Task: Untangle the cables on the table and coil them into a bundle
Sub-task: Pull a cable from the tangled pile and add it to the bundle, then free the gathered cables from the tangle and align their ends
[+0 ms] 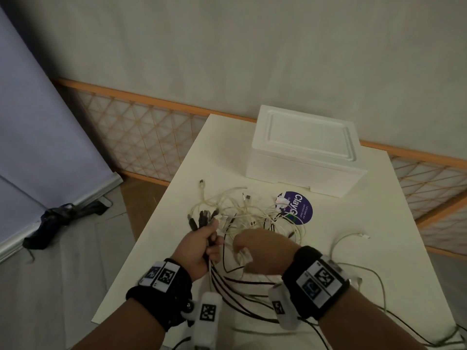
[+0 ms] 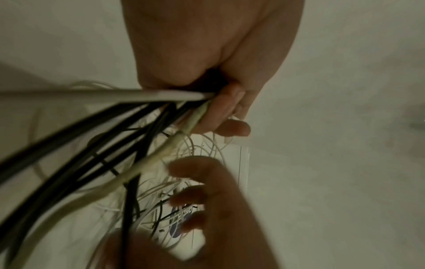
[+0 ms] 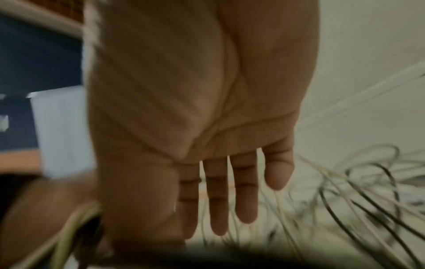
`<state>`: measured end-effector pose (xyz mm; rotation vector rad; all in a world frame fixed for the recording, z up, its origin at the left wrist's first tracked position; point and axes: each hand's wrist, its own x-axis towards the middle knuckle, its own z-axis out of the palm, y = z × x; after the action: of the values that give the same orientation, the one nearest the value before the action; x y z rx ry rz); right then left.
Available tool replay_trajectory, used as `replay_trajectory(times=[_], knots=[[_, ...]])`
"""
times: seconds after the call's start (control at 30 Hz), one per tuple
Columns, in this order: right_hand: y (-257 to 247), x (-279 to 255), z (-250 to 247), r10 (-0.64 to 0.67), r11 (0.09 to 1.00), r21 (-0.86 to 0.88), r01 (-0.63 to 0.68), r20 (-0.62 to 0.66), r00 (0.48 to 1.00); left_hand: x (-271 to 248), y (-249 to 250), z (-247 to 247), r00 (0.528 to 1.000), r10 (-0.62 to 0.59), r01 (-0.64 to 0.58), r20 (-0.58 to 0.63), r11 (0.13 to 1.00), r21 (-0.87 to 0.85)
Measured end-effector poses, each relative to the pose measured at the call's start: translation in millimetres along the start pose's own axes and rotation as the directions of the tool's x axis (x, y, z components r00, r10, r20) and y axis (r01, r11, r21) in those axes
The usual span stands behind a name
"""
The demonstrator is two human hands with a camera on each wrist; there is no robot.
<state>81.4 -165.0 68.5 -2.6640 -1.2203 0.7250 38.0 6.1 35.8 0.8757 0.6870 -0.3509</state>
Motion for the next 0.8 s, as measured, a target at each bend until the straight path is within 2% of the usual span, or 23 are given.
replay_trajectory(times=[0.03, 0.07, 0.1, 0.17, 0.23, 0.3, 0.37, 0.4, 0.53, 0.63, 0.7, 0.73, 0.8], knots=[[-3, 2, 12, 0.023, 0.996, -0.089, -0.014, 0.11, 0.994, 1, 1, -2, 1.0, -0.005, 0.005, 0.0, 1.0, -0.002], [-5, 5, 23, 0.061, 0.984, -0.177, -0.031, 0.166, 0.984, 2, 1, -5, 1.0, -0.012, 0.012, 0.0, 1.0, -0.004], [-4, 9, 33, 0.095, 0.966, -0.252, -0.054, 0.155, 0.983, 1, 0, -7, 1.0, -0.023, 0.023, -0.002, 1.0, -0.003], [-1, 16, 41, 0.135, 0.951, -0.285, -0.121, 0.032, 0.99, 0, -3, -12, 0.999, -0.044, 0.044, -0.012, 0.999, 0.012], [4, 18, 35, 0.169, 0.976, -0.117, -0.184, -0.131, 0.977, 0, -6, -12, 0.998, -0.061, 0.063, -0.034, 0.997, 0.047], [8, 18, 24, 0.214, 0.975, 0.12, -0.187, -0.283, 0.935, 0, -10, -6, 0.996, -0.08, 0.083, -0.033, 0.992, 0.099], [4, 15, 13, 0.232, 0.952, 0.275, -0.135, -0.36, 0.903, 0, -14, 4, 0.997, -0.082, 0.082, -0.003, 0.987, 0.138], [1, 13, 11, 0.218, 0.941, 0.325, -0.096, -0.364, 0.906, -1, -14, 10, 0.997, -0.075, 0.073, 0.013, 0.988, 0.135], [-4, -11, 21, 0.127, 0.955, 0.296, -0.014, -0.367, 0.921, 1, -8, 23, 0.999, -0.007, 0.011, 0.05, 0.996, -0.089], [10, -48, 19, 0.2, 0.931, 0.363, -0.041, -0.414, 0.888, 4, -1, 27, 0.999, 0.038, -0.031, 0.039, 0.984, -0.176], [18, -82, 8, 0.229, 0.926, 0.375, -0.036, -0.486, 0.843, 12, 3, 27, 0.998, 0.061, -0.065, -0.026, 0.972, -0.225], [22, -102, 1, 0.255, 0.917, 0.398, -0.022, -0.545, 0.799, 19, 7, 25, 0.995, 0.071, -0.087, -0.072, 0.964, -0.25], [32, -139, -17, 0.385, 0.858, 0.514, -0.009, -0.631, 0.673, 30, 14, 19, 0.984, 0.076, -0.118, -0.159, 0.954, -0.274]])
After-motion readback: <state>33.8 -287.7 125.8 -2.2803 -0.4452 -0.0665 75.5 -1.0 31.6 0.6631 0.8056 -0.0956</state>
